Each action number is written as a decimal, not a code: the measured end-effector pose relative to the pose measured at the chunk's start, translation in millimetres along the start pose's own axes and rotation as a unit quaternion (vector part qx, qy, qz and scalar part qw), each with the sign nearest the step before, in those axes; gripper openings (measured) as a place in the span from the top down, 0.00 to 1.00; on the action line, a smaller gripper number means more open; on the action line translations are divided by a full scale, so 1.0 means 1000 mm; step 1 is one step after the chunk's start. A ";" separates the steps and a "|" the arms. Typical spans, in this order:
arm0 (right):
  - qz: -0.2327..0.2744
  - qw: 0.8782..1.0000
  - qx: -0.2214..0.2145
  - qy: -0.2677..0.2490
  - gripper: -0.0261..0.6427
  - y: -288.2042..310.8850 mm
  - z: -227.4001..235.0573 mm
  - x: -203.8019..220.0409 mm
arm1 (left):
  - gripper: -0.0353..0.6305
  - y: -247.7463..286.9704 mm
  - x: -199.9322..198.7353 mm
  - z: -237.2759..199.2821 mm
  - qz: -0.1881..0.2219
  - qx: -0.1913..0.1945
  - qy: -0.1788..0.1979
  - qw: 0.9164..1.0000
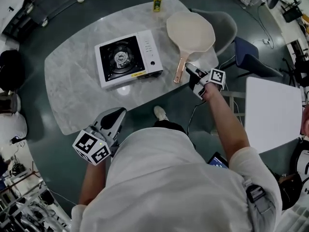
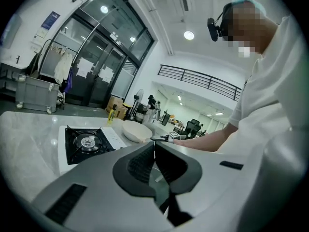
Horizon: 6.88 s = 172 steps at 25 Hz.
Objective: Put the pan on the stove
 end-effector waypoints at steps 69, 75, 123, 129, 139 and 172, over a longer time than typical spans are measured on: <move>-0.393 0.905 -0.161 0.007 0.76 0.154 -0.127 0.080 | 0.92 -0.044 0.019 0.004 0.095 -0.206 -0.042 0.973; -0.439 0.885 -0.157 0.001 0.76 0.176 -0.129 0.145 | 0.92 -0.092 0.037 -0.003 0.106 -0.232 -0.050 0.966; -0.493 0.857 -0.146 0.027 0.53 0.200 -0.117 0.201 | 0.92 -0.121 0.046 0.008 0.111 -0.259 -0.078 0.956; -0.467 0.874 -0.135 0.015 0.47 0.196 -0.113 0.188 | 0.92 -0.119 0.043 0.008 0.108 -0.251 -0.079 0.959; -0.387 0.914 -0.119 -0.011 0.42 0.164 -0.115 0.154 | 0.92 -0.118 0.040 -0.005 0.105 -0.202 -0.068 0.971; -0.197 0.894 -0.086 -0.394 0.95 -0.231 -0.166 0.289 | 0.92 -0.103 0.095 0.112 -0.002 0.050 -0.026 0.998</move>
Point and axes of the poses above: the fingertips, and each gripper's own axes: y forward along the fingers, z to its right, x out of its underside, the point moved 10 cm from there along -y, backward along the fingers, and after that the axes turned 12 degrees about z, right-handed, at the moved point
